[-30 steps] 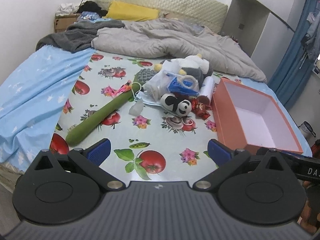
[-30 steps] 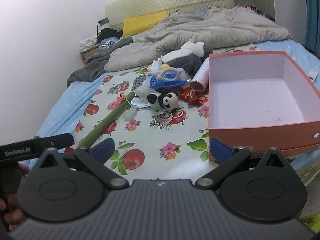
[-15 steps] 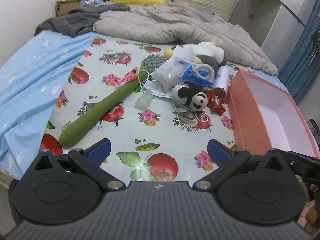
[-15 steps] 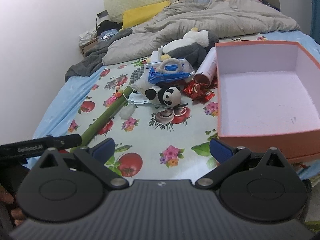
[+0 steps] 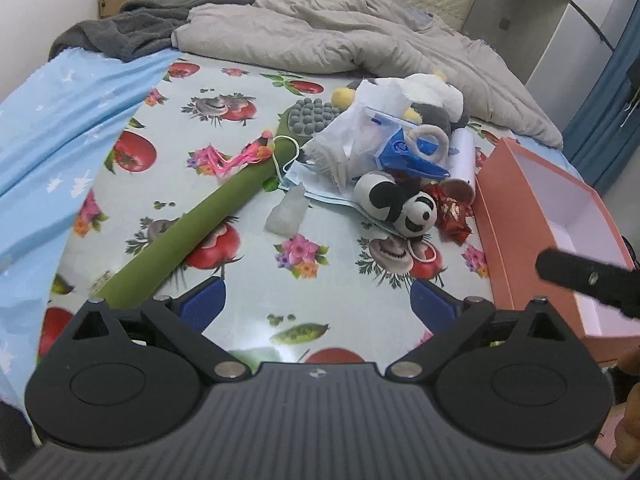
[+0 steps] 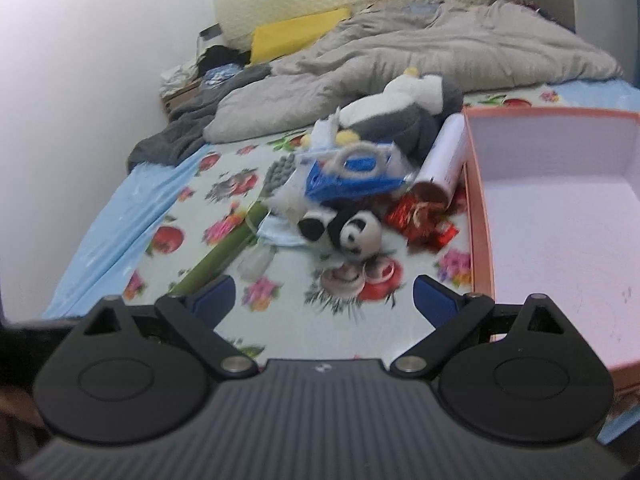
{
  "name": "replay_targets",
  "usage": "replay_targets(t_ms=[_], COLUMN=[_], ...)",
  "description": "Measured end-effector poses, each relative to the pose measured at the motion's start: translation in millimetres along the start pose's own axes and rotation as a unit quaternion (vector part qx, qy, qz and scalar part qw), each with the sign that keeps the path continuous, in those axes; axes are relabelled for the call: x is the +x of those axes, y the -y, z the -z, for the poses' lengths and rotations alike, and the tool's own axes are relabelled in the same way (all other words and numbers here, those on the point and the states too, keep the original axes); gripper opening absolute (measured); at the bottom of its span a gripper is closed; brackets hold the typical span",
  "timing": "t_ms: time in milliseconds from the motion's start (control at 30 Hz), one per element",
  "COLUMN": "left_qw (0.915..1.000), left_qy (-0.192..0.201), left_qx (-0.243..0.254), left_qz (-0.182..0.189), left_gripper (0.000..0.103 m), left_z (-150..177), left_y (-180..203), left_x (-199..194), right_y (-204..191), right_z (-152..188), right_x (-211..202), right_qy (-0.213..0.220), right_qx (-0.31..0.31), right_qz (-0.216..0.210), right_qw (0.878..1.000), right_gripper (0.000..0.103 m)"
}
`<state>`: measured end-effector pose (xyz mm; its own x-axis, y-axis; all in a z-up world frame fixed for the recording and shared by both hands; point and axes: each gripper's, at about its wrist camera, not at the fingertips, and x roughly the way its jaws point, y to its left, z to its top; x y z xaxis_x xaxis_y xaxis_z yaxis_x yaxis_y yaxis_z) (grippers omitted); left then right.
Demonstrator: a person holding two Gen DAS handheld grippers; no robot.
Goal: Organize soft objects
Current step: 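Move the right tool toward the panda plush and close on it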
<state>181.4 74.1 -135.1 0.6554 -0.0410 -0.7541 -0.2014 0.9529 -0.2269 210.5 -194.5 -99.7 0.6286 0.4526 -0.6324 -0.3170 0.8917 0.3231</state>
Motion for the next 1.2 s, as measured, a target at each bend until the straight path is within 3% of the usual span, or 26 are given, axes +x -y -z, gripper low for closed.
replay_targets(t_ms=[100,167,233,267,533,867,1067,1200], left_qw=[0.9998,0.9997,0.9995,0.9995,0.9994,0.9990,0.9988,0.9993], left_qy=[0.002,-0.003,-0.007,-0.010,-0.030,-0.043,-0.044,-0.037], left_qx=[-0.015,-0.020,-0.022,-0.021,-0.013,0.013,0.016,0.009], left_qz=[0.012,0.015,0.020,0.022,0.006,-0.004,-0.011,-0.002], left_gripper=[0.098,0.096,0.094,0.093,0.071,0.064,0.063,0.049], left_z=[-6.6,-11.6,-15.8,-17.7,-32.8,-40.6,-44.2,-45.0], left_y=[-4.6,-7.1,-9.7,-10.8,-26.6,-28.9,-32.8,-37.1], left_x=[16.0,29.8,41.9,47.7,94.8,141.3,157.1,164.1], right_y=[-1.8,-0.3,-0.3,0.3,6.0,23.2,21.3,27.2], right_z=[-8.5,-12.6,-15.2,-16.3,-27.9,-37.5,-41.0,-40.8], right_x=[16.7,31.4,47.1,53.9,105.9,151.6,164.6,175.3], right_qy=[-0.008,-0.018,-0.032,-0.037,-0.050,-0.059,-0.047,-0.056], right_qx=[-0.008,-0.007,-0.006,-0.003,-0.006,-0.008,-0.006,0.021], right_qz=[-0.019,-0.023,-0.021,-0.019,-0.004,0.045,0.046,0.047], right_qw=[1.000,1.000,0.999,0.999,0.999,0.997,0.998,0.997], right_gripper=[0.097,0.091,0.068,0.067,0.067,0.067,0.067,0.067])
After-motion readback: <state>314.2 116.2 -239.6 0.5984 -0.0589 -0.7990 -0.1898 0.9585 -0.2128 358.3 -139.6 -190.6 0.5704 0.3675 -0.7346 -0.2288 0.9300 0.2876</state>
